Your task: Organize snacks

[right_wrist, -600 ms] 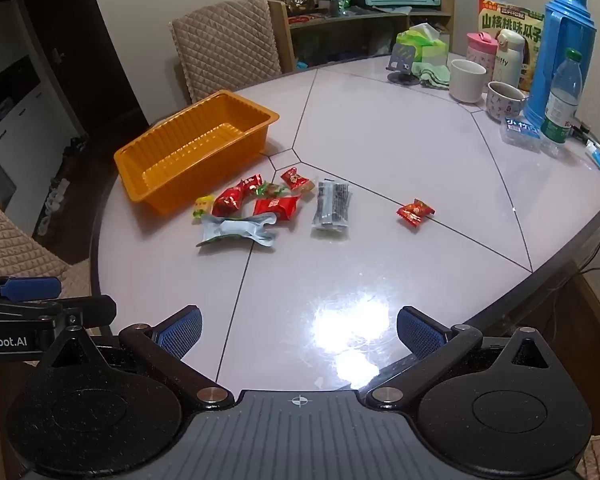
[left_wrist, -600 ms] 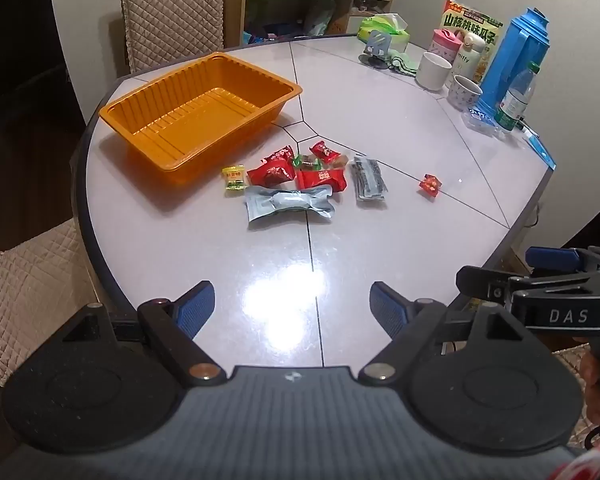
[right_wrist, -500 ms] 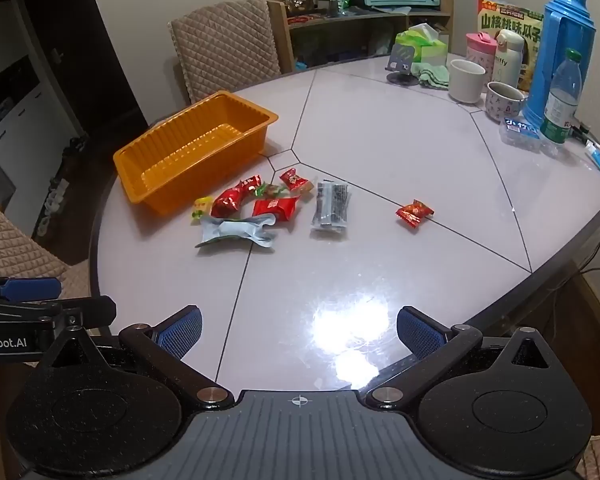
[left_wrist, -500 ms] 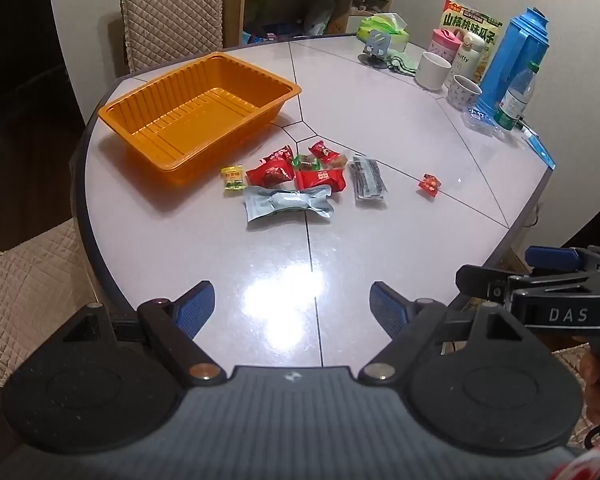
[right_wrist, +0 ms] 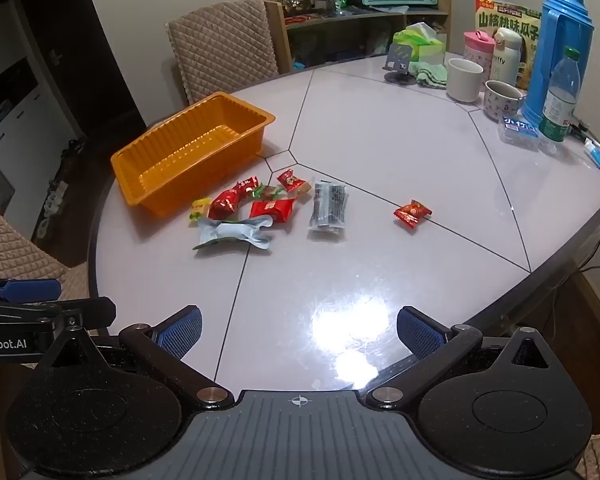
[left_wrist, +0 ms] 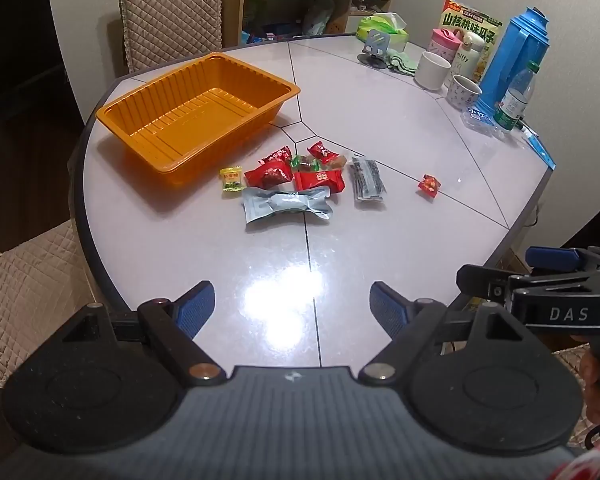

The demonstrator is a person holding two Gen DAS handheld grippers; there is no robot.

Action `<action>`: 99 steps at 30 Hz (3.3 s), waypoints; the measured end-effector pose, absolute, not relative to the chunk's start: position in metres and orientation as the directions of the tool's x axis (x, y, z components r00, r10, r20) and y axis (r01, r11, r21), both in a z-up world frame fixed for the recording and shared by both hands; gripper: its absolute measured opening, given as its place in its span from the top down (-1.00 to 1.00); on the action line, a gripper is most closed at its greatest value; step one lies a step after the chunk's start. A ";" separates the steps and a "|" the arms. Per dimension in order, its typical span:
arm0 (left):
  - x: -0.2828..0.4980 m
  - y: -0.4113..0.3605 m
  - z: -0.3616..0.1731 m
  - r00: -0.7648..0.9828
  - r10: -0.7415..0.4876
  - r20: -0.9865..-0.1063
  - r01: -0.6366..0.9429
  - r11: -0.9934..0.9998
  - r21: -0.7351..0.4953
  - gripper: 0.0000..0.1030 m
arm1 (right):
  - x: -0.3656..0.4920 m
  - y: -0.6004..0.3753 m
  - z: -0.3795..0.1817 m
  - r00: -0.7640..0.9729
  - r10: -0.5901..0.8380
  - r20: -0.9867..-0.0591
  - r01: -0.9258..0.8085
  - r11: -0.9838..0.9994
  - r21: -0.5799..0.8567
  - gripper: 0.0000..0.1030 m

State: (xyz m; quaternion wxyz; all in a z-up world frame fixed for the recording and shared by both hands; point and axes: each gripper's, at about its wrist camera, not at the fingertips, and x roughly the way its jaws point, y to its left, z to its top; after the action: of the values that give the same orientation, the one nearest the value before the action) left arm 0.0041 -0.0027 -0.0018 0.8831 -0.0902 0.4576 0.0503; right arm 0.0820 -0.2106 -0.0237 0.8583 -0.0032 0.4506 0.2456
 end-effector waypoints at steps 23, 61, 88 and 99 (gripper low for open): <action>0.002 -0.003 0.000 0.575 0.006 -0.818 -0.172 0.978 -0.114 -0.62 | 0.086 -0.208 -0.022 0.474 0.421 -0.773 -0.428 0.878 0.216 -1.00; 0.010 0.008 0.003 0.575 0.004 -0.818 -0.176 0.977 -0.119 -0.62 | 0.090 -0.201 -0.018 0.475 0.424 -0.771 -0.431 0.876 0.216 -1.00; 0.027 0.011 -0.006 0.562 0.015 -0.827 -0.195 0.974 -0.115 -0.62 | 0.110 -0.203 -0.029 0.459 0.431 -0.777 -0.426 0.874 0.233 -1.00; 0.053 0.012 -0.020 0.573 -0.009 -0.820 -0.172 0.976 -0.131 -0.62 | 0.148 -0.226 -0.048 0.480 0.446 -0.756 -0.409 0.876 0.257 -1.00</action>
State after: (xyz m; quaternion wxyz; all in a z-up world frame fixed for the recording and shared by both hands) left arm 0.0530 0.0118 -0.0201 0.8812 -0.0987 0.4599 0.0463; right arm 0.1479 -0.2261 -0.0478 0.8599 0.0205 0.4454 0.2486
